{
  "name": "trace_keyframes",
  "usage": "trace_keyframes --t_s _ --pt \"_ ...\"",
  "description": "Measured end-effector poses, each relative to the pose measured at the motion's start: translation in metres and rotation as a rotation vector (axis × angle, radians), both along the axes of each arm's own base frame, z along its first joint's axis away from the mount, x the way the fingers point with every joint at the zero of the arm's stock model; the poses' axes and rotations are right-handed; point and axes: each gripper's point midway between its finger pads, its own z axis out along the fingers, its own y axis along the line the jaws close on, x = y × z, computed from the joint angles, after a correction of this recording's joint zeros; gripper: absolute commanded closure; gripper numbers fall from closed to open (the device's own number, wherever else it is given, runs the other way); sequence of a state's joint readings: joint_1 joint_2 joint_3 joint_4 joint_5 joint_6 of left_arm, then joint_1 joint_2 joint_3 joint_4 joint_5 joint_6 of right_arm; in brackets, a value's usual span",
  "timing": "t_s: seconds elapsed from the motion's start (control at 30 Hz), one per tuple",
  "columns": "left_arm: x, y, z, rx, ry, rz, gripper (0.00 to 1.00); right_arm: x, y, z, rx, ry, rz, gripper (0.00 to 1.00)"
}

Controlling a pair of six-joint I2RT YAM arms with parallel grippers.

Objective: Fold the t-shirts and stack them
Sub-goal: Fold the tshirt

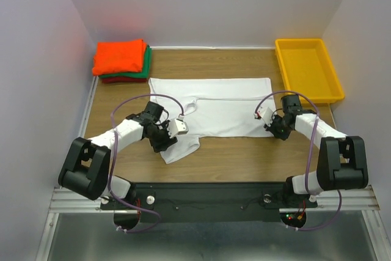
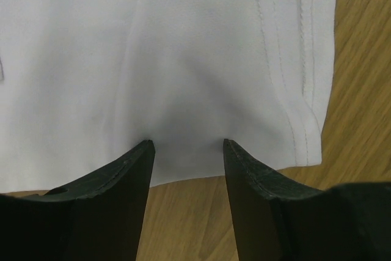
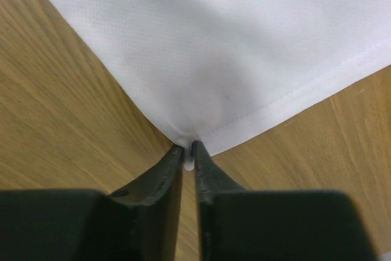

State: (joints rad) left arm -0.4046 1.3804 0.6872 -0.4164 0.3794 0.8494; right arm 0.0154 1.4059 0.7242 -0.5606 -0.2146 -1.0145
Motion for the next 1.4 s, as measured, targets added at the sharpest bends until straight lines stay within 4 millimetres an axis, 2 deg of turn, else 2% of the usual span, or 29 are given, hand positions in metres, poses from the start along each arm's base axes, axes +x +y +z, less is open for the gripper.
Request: trace_keyframes --t_s 0.03,0.07,0.13,0.17,0.27,0.37,0.53,0.77,0.9,1.0,1.1,1.4 --pt "0.002 -0.001 0.000 0.007 -0.012 -0.004 0.54 0.001 -0.001 0.000 -0.005 -0.004 0.000 0.92" --pt "0.004 -0.002 0.000 0.013 -0.026 -0.006 0.64 0.002 -0.002 0.000 -0.009 -0.009 0.000 0.99" --pt "0.004 -0.002 -0.001 0.019 -0.034 -0.010 0.73 0.004 -0.003 0.001 -0.014 -0.015 -0.002 0.99" --pt "0.005 -0.003 -0.001 0.024 -0.038 -0.013 0.85 0.004 -0.003 0.001 -0.017 -0.017 -0.003 0.99" --pt "0.004 -0.002 0.000 0.033 -0.040 -0.015 1.00 0.005 -0.004 0.001 -0.023 -0.020 -0.006 1.00" --pt "0.000 0.001 0.002 0.053 -0.025 -0.011 1.00 0.005 -0.005 0.004 -0.028 -0.026 -0.008 0.99" --pt "-0.016 0.009 0.018 0.075 0.027 -0.003 1.00 0.002 -0.006 0.022 -0.029 -0.071 -0.012 0.99" --pt "-0.022 0.007 0.065 0.034 -0.003 0.000 1.00 -0.010 -0.006 0.045 -0.031 -0.104 -0.010 0.99" --pt "-0.013 0.003 0.089 0.012 -0.038 0.012 1.00 0.002 -0.006 0.064 -0.032 -0.121 -0.012 1.00" --pt "0.003 -0.002 0.104 0.001 -0.065 0.030 1.00 0.019 -0.006 0.073 -0.030 -0.124 -0.015 0.99" --pt "0.024 -0.003 0.110 0.009 -0.082 0.057 1.00 0.043 -0.006 0.080 -0.030 -0.129 -0.017 0.99" --pt "0.087 0.002 0.103 0.049 -0.088 0.129 1.00 0.094 -0.006 0.084 -0.035 -0.124 -0.012 0.99"
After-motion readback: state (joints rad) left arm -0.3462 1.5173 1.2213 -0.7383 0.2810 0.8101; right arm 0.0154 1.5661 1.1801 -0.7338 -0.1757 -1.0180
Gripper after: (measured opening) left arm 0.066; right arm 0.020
